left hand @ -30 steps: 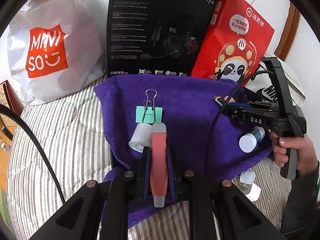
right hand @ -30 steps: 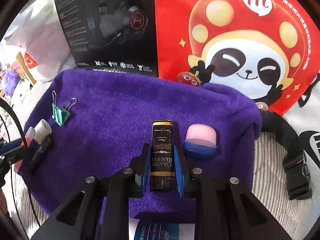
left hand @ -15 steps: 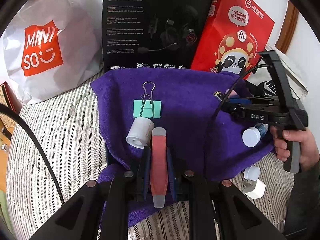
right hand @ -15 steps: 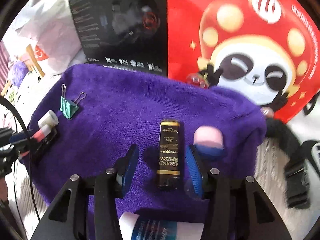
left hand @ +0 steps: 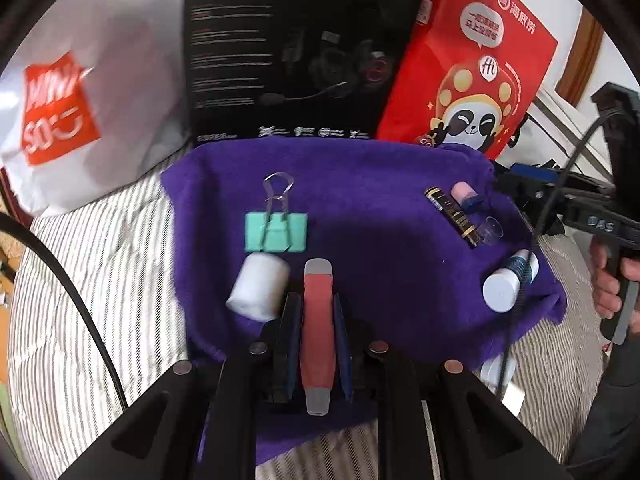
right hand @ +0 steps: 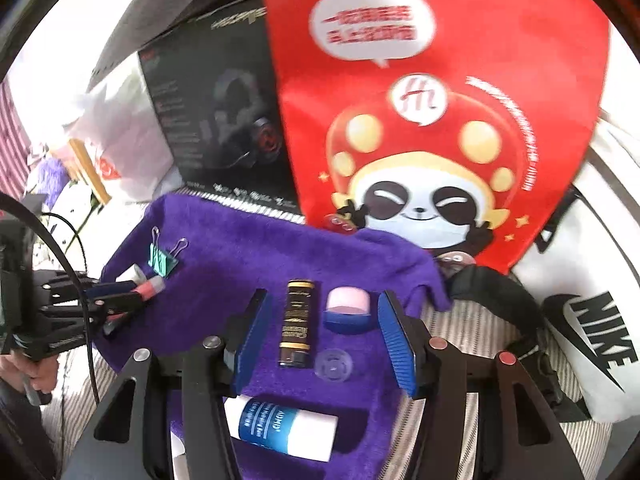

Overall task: Organize rigid objects
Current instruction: 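Set the box by the pink-lidded container with the right tool while the left tool holds the pink tube, then lower the pink tube onto the towel beside the clip and open the left tool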

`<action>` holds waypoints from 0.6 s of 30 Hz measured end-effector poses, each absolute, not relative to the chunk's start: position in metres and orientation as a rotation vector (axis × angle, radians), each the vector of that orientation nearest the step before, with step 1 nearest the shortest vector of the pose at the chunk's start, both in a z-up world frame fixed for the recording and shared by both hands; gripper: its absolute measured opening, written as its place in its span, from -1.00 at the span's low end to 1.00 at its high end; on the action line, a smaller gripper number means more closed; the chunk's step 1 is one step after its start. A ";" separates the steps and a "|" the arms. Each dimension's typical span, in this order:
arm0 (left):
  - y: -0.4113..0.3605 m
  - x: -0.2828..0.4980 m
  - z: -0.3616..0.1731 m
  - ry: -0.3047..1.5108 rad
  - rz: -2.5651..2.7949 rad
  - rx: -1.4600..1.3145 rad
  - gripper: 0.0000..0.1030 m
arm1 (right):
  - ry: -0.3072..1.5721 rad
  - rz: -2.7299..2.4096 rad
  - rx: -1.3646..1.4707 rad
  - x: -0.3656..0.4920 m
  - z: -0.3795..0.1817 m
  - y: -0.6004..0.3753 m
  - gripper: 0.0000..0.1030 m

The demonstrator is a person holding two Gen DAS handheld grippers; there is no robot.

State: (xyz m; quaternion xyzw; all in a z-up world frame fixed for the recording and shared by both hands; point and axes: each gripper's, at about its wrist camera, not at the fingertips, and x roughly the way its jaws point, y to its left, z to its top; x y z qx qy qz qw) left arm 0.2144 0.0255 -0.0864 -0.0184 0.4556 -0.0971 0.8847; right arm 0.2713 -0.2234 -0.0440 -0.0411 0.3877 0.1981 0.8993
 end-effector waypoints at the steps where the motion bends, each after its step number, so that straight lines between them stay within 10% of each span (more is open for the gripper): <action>1: 0.021 0.219 -0.087 0.949 -0.206 -0.031 -0.69 | 0.803 0.407 -0.077 0.271 -0.044 -0.227 0.07; 18: -0.016 0.273 -0.109 0.973 -0.138 0.067 -0.69 | 0.804 0.399 -0.062 0.271 -0.046 -0.254 0.07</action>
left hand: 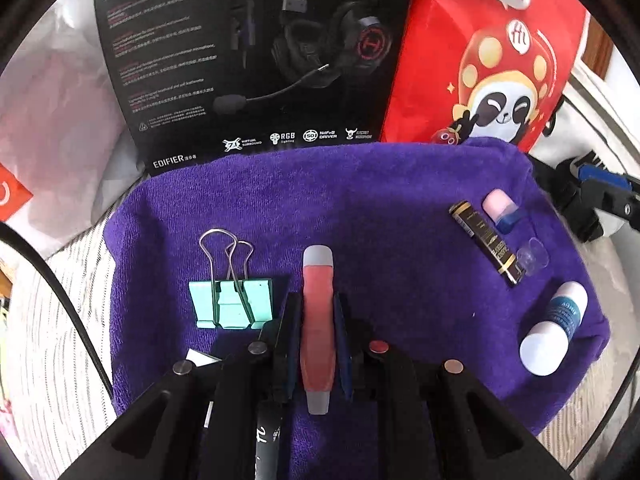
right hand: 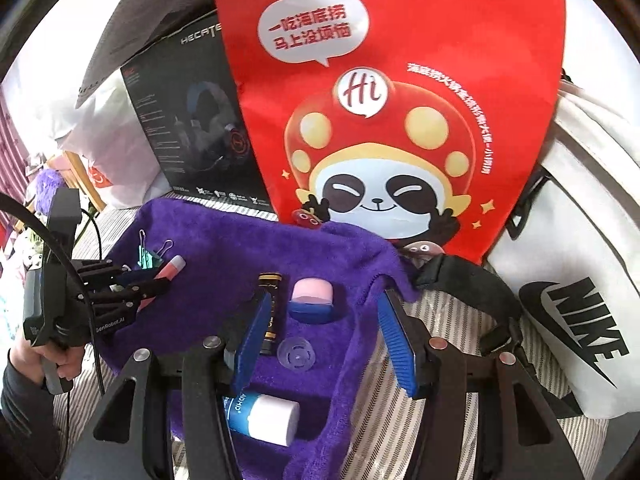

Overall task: Organize rigid objects
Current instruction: 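Lower the pink tube onto the towel beside the clip and open the left tool, then grasp the translucent round cap from the bedspread with the left tool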

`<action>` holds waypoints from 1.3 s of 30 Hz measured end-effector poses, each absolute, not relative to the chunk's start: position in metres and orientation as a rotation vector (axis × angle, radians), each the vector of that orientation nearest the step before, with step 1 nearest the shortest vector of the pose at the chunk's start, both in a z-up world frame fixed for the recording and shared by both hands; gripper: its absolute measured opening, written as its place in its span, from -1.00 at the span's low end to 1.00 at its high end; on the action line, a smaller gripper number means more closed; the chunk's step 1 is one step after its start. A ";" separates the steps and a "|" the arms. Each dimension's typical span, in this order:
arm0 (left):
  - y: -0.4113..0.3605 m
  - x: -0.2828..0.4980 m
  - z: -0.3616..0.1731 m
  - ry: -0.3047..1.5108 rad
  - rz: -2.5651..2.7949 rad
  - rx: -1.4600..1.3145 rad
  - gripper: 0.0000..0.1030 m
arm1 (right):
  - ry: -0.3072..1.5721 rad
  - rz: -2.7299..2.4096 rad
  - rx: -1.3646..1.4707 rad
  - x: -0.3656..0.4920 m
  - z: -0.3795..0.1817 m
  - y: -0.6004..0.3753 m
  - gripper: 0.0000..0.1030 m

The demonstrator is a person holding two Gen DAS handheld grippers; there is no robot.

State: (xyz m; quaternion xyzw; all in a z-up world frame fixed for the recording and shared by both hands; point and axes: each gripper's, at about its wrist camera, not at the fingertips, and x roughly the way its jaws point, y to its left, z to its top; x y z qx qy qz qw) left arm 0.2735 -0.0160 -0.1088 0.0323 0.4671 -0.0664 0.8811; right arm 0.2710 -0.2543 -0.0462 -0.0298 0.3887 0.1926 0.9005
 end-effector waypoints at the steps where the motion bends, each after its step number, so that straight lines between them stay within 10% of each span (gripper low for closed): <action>1: -0.017 0.273 -0.109 0.973 -0.137 0.077 -0.68 | 0.802 0.392 -0.058 0.271 -0.046 -0.256 0.07; 39: -0.101 0.149 -0.104 1.036 -0.364 0.107 -0.26 | 0.745 0.340 0.023 0.257 -0.020 -0.302 0.07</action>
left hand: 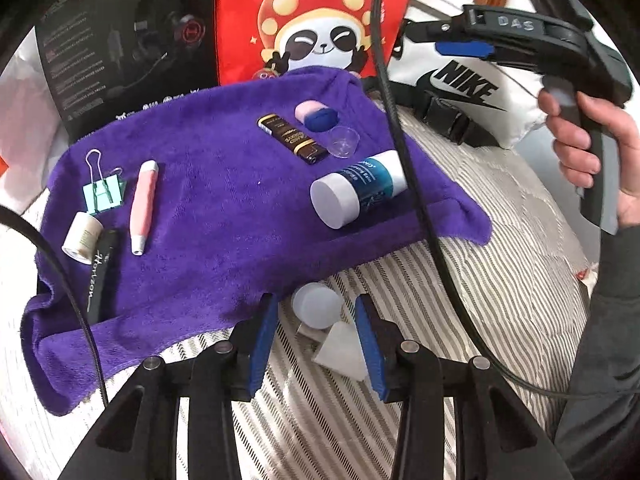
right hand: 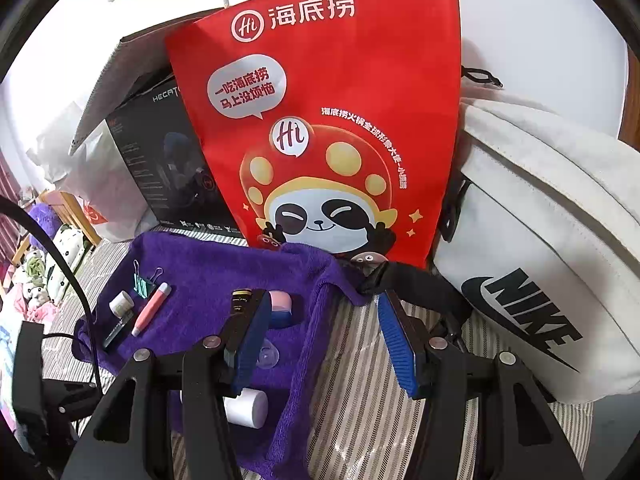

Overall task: Organize rigid objects
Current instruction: 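Grasp the translucent round cap from the bedspread with the left tool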

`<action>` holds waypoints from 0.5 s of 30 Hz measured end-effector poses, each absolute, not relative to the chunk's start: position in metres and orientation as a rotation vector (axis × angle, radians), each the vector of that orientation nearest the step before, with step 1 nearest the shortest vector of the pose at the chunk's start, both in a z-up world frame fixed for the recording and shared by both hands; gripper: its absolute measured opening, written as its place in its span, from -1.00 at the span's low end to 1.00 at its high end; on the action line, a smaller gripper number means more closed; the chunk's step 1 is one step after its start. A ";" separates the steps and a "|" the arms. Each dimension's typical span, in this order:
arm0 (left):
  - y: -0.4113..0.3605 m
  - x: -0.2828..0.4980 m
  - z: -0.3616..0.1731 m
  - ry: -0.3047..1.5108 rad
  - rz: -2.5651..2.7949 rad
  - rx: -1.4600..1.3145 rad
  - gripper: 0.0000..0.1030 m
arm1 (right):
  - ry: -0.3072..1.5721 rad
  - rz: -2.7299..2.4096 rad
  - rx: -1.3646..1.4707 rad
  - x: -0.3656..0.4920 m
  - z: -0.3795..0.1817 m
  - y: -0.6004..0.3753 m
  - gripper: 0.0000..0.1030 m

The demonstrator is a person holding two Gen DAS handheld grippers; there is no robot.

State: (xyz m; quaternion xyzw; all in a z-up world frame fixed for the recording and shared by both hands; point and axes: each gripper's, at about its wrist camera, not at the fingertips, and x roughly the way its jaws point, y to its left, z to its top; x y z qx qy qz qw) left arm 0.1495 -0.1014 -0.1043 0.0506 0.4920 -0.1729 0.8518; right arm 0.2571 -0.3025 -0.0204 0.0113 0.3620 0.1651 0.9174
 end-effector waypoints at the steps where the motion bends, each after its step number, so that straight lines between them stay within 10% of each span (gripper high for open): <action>1: -0.103 0.150 -0.106 1.042 -0.360 0.106 -0.26 | 0.745 0.340 0.024 0.257 -0.021 -0.303 0.07; 15: -0.109 0.164 -0.117 1.093 -0.351 0.085 -0.55 | 0.751 0.349 0.012 0.257 -0.021 -0.299 0.07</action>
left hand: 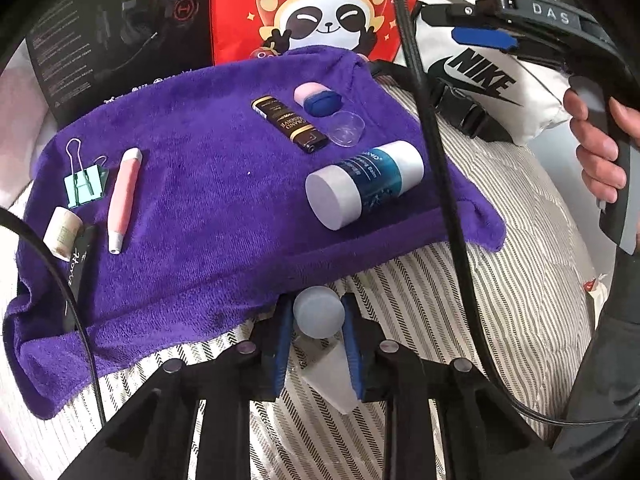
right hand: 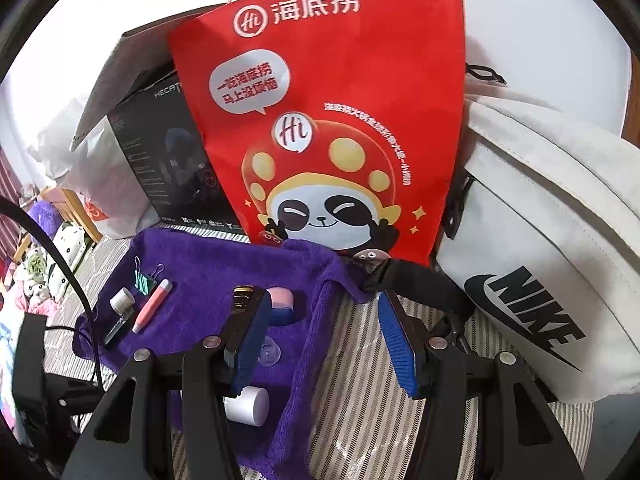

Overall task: Organize rigid objects
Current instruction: 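Grasp the translucent round cap from the bedspread with the left tool, then grasp the white USB charger from the bedspread with the right tool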

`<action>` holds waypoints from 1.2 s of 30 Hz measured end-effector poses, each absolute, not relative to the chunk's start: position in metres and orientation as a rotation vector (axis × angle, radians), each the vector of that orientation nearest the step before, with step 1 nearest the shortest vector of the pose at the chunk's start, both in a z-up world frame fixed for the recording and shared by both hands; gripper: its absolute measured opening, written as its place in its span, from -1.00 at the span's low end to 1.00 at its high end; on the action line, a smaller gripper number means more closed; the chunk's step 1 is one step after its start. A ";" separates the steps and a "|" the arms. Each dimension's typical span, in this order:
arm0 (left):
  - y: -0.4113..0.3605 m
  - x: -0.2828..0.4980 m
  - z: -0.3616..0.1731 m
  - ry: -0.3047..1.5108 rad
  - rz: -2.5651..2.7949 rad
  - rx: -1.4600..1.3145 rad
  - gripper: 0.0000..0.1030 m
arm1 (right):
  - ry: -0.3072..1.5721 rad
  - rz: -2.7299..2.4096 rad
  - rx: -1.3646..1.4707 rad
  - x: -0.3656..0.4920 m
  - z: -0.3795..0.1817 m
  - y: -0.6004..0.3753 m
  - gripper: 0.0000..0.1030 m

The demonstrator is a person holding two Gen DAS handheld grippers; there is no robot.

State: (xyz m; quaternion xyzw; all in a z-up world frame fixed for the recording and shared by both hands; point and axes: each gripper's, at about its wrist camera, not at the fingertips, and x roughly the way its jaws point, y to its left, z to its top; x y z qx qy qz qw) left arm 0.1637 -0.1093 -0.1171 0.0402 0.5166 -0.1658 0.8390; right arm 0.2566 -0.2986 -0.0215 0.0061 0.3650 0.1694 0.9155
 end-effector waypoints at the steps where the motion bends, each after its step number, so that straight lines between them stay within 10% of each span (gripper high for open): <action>1: -0.106 0.163 -0.115 1.090 -0.350 0.077 -0.55 | 0.750 0.352 0.005 0.256 -0.021 -0.296 0.07; 36: 0.052 0.098 -0.114 1.000 -0.203 -0.089 -0.55 | 0.888 0.525 -0.201 0.104 -0.125 -0.151 0.07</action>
